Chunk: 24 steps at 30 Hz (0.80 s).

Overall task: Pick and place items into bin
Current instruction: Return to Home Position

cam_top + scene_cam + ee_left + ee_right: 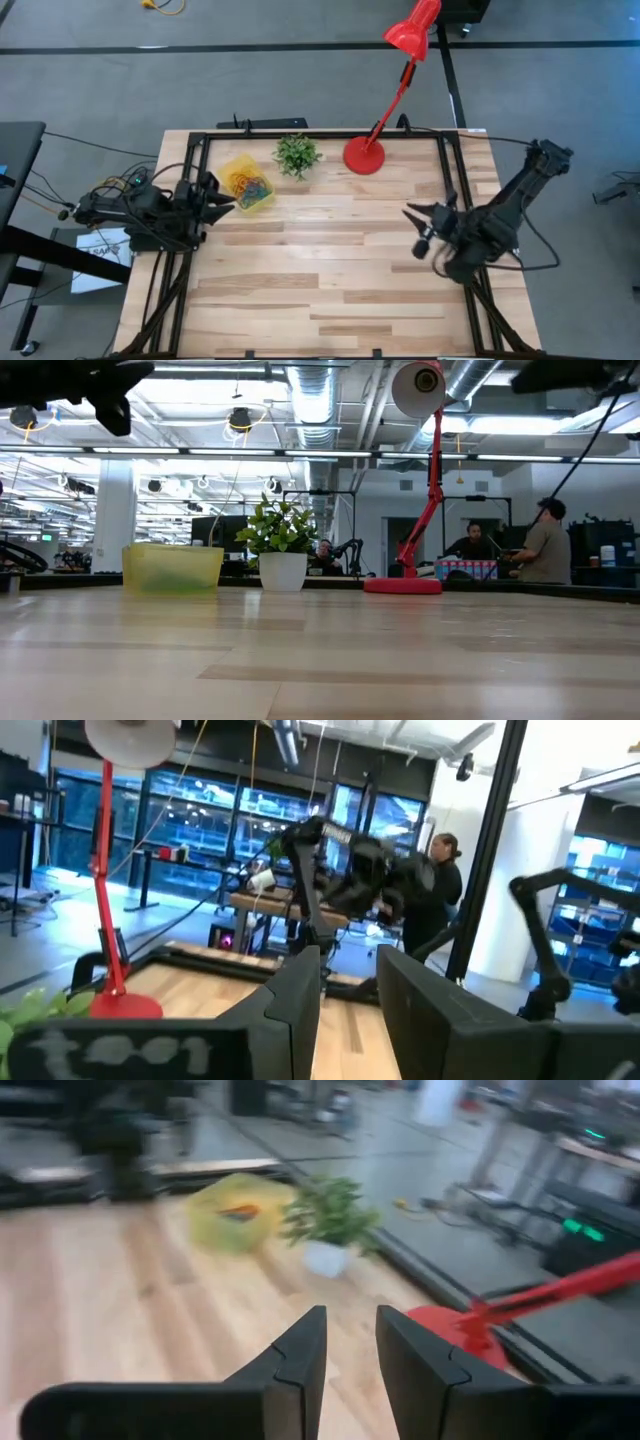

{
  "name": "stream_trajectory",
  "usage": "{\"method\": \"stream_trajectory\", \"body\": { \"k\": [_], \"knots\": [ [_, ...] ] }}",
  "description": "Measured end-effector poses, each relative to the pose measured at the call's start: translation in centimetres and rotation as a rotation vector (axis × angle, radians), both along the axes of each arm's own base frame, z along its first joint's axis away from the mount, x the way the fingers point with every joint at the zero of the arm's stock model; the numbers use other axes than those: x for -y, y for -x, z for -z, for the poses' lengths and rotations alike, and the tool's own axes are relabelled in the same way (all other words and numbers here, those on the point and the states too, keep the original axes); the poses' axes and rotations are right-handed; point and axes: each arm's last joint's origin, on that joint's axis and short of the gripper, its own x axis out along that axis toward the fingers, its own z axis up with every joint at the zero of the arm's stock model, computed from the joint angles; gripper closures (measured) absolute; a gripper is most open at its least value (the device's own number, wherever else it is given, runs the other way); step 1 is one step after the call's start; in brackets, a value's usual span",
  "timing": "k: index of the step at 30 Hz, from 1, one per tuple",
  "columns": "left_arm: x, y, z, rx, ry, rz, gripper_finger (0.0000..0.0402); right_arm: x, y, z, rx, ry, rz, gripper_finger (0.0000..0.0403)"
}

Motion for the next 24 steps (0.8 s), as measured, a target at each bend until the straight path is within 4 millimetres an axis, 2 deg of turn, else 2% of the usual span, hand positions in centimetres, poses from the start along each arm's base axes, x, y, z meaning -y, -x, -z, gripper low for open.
{"method": "stream_trajectory", "body": {
  "k": [2, 5, 11, 15, 19, 21, 24],
  "knots": [
    [0.0, 0.2, -0.3, 0.014, 0.001, 0.0, 0.031, -0.2, 1.2, 0.6, -0.002, 0.007, -0.071, 0.032],
    [-0.1, 0.6, -1.0, 0.041, -0.005, -0.015, 0.031, -0.4, 2.8, 0.4, -0.004, 0.04, -0.176, 0.032],
    [-0.4, 1.0, -1.8, 0.061, 0.01, -0.103, 0.031, 0.3, 4.7, -3.5, 0.138, -0.028, -0.272, 0.032],
    [-0.4, 1.0, -1.9, 0.079, -0.02, -0.104, 0.031, -0.2, 3.4, -4.0, 0.092, 0.072, -0.315, 0.032],
    [-0.4, 1.1, -2.2, 0.103, -0.041, -0.113, 0.031, -0.4, 1.7, -4.2, 0.047, 0.144, -0.459, 0.032],
    [-0.4, 1.2, -2.4, 0.125, -0.042, -0.116, 0.031, 0.2, 1.1, -5.3, 0.065, 0.192, -0.544, 0.032],
    [-0.4, 1.2, -2.3, 0.12, -0.044, -0.109, 0.031, 1.9, 1.0, -7.8, 0.203, 0.236, -0.656, 0.032]
  ]
}}
